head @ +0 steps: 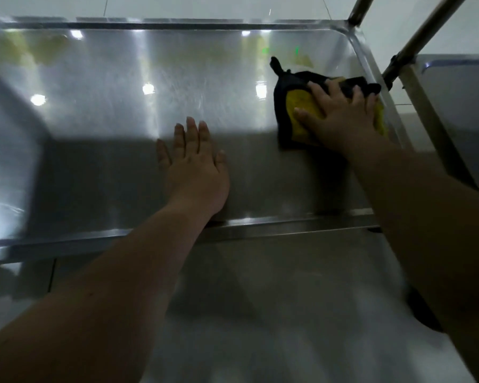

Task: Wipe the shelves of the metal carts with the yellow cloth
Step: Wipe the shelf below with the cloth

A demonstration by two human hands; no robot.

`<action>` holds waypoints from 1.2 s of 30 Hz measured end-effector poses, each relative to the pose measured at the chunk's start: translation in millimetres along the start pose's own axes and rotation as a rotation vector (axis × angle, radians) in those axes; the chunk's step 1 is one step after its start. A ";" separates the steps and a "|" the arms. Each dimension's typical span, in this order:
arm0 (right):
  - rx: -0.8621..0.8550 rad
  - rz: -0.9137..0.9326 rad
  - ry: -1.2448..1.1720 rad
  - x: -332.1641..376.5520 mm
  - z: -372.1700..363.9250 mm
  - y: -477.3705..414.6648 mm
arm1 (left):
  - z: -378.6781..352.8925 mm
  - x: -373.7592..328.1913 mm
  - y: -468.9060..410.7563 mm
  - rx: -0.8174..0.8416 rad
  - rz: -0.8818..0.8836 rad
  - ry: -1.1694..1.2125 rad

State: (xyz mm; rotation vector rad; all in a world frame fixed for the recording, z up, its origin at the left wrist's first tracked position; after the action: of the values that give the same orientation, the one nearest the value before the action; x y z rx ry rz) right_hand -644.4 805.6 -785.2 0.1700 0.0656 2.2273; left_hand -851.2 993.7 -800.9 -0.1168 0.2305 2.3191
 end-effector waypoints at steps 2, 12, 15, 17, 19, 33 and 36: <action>-0.007 0.028 -0.018 -0.1 -6.2 35.1 | -1.3 0.3 -0.3 -0.004 0.004 0.008; -0.003 0.026 0.018 6.3 -15.6 102.0 | 30.6 39.8 -11.6 0.191 -0.218 -0.005; 0.011 -0.055 -0.026 26.3 -13.3 102.7 | 36.0 81.2 -8.1 0.197 -0.295 -0.123; 0.028 -0.046 -0.019 65.5 -15.9 102.8 | 31.3 90.3 -0.8 0.161 -0.306 -0.135; 0.043 0.071 0.025 123.7 -23.7 105.8 | 29.3 90.7 1.5 0.124 -0.300 -0.113; 0.089 -0.225 -0.033 15.8 -8.8 120.5 | 28.3 90.1 -3.3 0.184 -0.309 -0.013; 0.088 -0.209 -0.062 55.3 -11.3 117.6 | 34.9 90.9 -7.0 0.260 -0.245 0.303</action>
State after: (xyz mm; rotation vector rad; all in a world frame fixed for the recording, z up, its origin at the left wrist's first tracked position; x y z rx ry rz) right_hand -771.5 777.0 -778.3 0.2684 0.1414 2.0108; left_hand -909.0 1070.0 -781.8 -0.3463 0.6312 2.0022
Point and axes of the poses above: each hand's wrist, its own y-axis away from the middle knuckle, its own z-axis out of the back of the hand, x = y × z, the point moved 2 cm from there along -y, towards the middle knuckle, and after that the axes turned 12 degrees about z, right-handed, at the moved point
